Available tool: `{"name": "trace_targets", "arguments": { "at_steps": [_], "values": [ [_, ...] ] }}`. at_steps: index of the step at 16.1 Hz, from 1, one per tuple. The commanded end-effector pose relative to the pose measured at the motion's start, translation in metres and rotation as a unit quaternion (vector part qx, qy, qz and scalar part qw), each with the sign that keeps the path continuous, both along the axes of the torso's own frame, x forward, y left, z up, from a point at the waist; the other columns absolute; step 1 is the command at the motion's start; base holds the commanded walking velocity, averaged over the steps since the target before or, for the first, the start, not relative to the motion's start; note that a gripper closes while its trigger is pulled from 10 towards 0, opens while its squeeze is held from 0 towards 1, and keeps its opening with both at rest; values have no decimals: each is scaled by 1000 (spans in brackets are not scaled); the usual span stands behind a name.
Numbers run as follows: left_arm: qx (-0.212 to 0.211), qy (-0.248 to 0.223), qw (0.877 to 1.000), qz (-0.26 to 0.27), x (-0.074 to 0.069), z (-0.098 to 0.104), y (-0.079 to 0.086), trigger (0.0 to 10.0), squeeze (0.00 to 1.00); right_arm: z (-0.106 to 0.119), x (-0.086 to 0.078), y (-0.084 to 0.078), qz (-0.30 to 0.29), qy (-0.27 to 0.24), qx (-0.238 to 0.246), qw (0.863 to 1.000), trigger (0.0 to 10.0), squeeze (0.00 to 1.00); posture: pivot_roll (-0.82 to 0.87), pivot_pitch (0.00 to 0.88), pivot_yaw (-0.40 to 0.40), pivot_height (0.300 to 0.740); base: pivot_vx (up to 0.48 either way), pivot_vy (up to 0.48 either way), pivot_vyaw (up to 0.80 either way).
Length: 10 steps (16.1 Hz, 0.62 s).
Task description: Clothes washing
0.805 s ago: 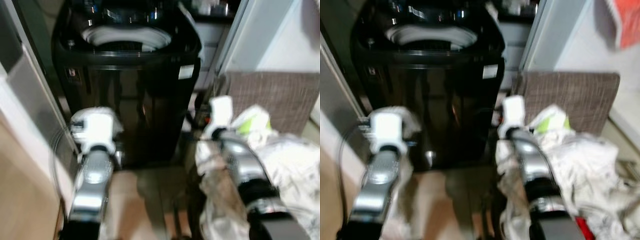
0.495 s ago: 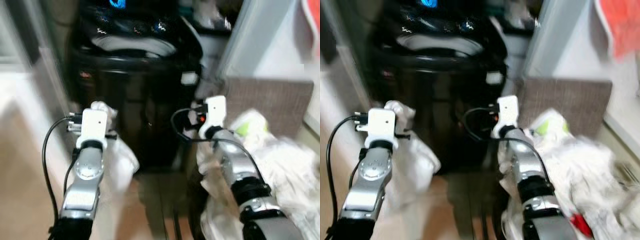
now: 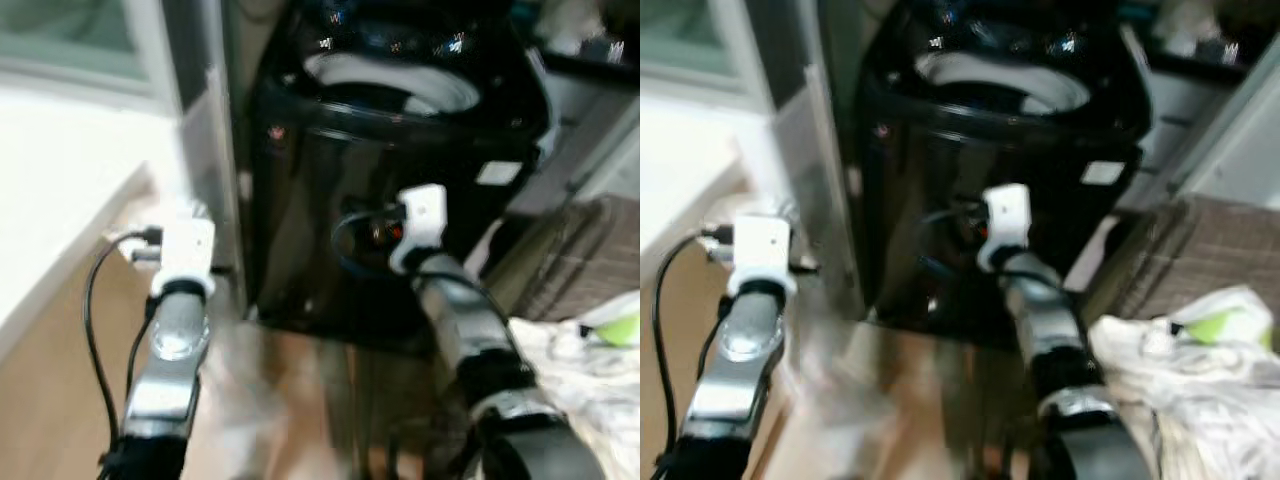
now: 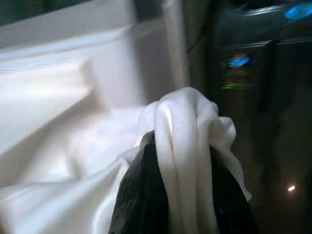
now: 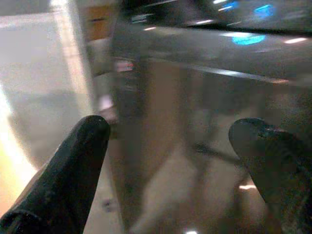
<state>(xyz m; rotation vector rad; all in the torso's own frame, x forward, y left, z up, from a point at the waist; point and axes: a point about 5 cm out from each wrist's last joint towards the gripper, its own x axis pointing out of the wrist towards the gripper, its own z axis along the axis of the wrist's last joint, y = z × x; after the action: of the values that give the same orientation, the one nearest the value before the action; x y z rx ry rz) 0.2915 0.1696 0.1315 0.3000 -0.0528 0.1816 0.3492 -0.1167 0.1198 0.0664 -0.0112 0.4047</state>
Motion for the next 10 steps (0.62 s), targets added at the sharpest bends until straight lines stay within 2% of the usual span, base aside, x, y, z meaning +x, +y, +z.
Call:
{"name": "trace_targets", "arguments": {
  "at_steps": [1, 2, 4, 8, 9, 10],
  "values": [
    [5, -8, 999, -34, 1, 3, -12, 0, 0, 0, -1, -12, -24, -9, 4, 1000, 10000, 0, -25, 0, -67, 740, 0, 0, 0],
    [3, -11, 999, -41, 1, 4, -13, 0, 0, 1, 0, -13, -27, -14, 0, 1000, 10000, 0, -28, 0, -66, 740, 334, 0, 0],
    [13, -23, 998, -61, 6, 13, -14, 0, 0, 5, 1, -13, -46, -26, -13, 999, 10000, 0, -30, 0, -63, 740, 461, 0, -766],
    [22, -26, 994, -105, 13, 20, -19, 0, 0, 9, 3, -14, -63, -40, -11, 997, 10000, 0, -36, 0, -52, 740, 471, 0, 0],
    [28, -15, 991, -127, 16, 19, -20, 0, 0, 9, 3, -14, -69, -43, -6, 997, 10000, 0, -36, 0, -52, 740, 480, 0, 0],
    [23, -4, 992, -122, 19, 17, -17, 0, 0, 9, 3, -12, -71, -45, -6, 996, 10000, 0, -37, 0, -39, 740, 480, 0, 0]
  ]
}}
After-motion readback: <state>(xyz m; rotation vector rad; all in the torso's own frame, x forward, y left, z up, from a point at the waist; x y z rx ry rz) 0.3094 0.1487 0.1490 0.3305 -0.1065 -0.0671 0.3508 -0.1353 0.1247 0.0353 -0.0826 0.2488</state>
